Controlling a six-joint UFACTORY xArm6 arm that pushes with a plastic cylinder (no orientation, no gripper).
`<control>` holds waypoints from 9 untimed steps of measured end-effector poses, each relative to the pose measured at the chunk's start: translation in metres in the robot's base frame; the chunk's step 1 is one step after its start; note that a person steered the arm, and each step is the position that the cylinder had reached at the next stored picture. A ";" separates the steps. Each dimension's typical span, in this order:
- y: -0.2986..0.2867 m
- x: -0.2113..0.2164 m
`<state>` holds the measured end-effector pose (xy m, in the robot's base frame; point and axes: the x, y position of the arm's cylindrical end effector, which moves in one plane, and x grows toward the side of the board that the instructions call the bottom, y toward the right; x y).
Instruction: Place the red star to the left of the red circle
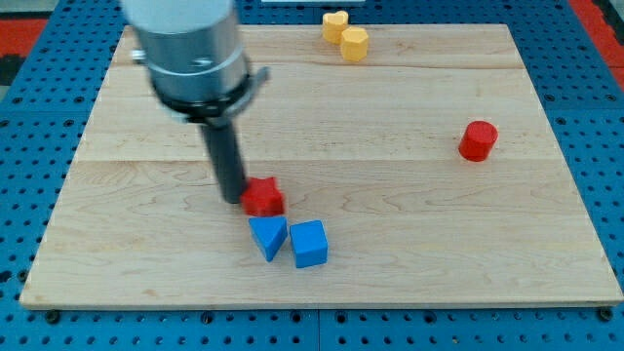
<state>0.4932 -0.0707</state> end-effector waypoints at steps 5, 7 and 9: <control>0.160 -0.043; 0.117 -0.091; 0.206 -0.091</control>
<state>0.4027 0.1355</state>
